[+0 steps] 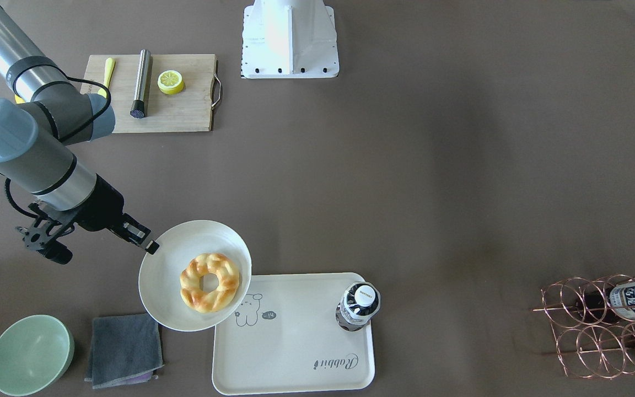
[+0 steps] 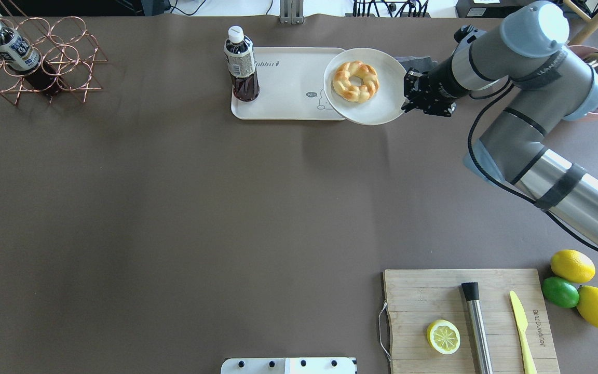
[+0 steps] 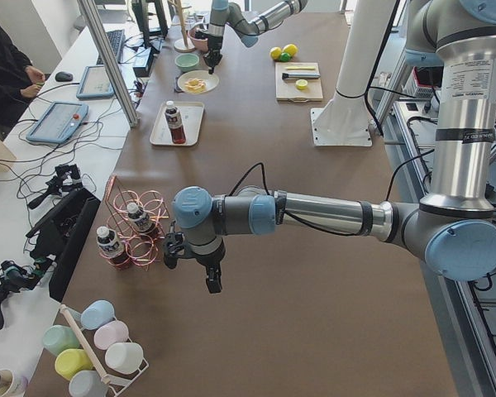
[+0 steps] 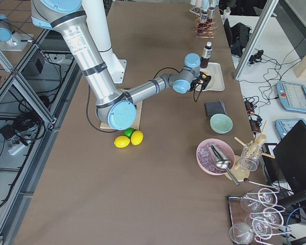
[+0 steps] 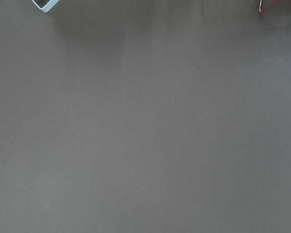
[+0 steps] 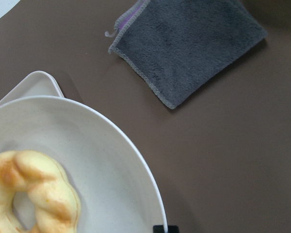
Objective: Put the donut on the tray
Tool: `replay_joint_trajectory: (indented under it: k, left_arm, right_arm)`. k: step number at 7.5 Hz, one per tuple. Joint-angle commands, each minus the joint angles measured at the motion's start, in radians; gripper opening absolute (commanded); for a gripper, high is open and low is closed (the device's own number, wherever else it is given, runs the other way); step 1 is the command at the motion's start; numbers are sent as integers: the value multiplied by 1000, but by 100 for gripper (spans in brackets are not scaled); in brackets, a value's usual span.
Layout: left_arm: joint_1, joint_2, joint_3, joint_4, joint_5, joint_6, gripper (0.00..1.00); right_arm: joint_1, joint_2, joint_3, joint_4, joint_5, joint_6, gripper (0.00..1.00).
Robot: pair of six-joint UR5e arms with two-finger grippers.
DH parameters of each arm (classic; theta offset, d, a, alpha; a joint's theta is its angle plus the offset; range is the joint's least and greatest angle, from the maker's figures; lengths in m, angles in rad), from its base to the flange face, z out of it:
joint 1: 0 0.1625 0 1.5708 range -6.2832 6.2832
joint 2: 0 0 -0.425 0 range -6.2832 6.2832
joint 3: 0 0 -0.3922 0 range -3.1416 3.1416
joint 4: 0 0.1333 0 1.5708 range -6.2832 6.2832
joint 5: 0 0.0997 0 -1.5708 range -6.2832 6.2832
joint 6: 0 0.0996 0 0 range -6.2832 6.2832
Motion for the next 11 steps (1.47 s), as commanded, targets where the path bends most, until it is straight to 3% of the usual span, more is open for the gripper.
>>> replay_joint_trajectory:
  k: [1,4,9,10,11]
  left_arm:
    - [-1,-1,0,0,0,-1,98]
    - [-1,2,0,0,0,-1,98]
    - [1,9,0,0,0,-1,98]
    - [-1,11,0,0,0,1,98]
    - [-1,11,0,0,0,1,98]
  right_arm:
    - [-89,223,-193,-108,-155,47,0]
    - [-98,394,-391,-104,-194,178,0]
    - [-121,401,-419,-81,-225,212,0]
    - [-121,394,-419,-78,-235,259,68]
    - [-130,391,-418,-56,-254,259,99]
